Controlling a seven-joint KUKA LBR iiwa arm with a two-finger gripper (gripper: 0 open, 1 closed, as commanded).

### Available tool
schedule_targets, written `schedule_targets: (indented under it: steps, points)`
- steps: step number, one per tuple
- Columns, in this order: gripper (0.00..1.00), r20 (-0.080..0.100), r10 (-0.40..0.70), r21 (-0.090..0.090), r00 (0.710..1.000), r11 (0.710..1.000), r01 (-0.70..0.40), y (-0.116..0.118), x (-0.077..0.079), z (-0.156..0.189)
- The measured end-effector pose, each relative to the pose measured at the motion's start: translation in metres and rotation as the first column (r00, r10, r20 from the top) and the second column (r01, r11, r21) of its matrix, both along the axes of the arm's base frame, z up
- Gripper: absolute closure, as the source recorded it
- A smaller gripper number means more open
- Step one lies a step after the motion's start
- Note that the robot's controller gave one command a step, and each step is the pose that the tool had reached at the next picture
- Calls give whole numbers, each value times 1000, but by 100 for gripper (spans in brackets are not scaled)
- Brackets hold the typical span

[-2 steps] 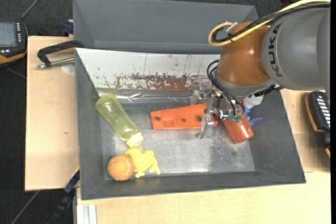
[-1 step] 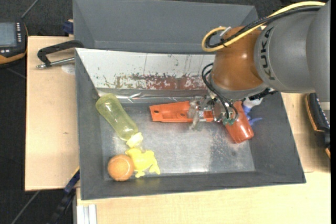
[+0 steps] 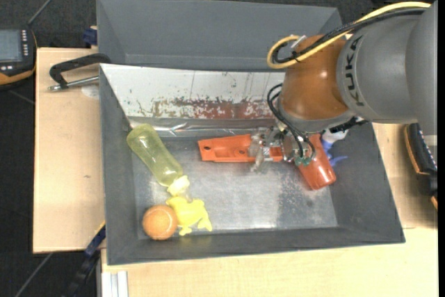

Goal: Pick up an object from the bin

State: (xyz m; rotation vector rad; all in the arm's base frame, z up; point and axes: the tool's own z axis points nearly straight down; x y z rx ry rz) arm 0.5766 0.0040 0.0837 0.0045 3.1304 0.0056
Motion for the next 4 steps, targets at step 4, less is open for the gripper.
schedule_targets:
  steps: [4]
  points:
    - [100,3,-18,1,1000,1000,18,12,-2,152]
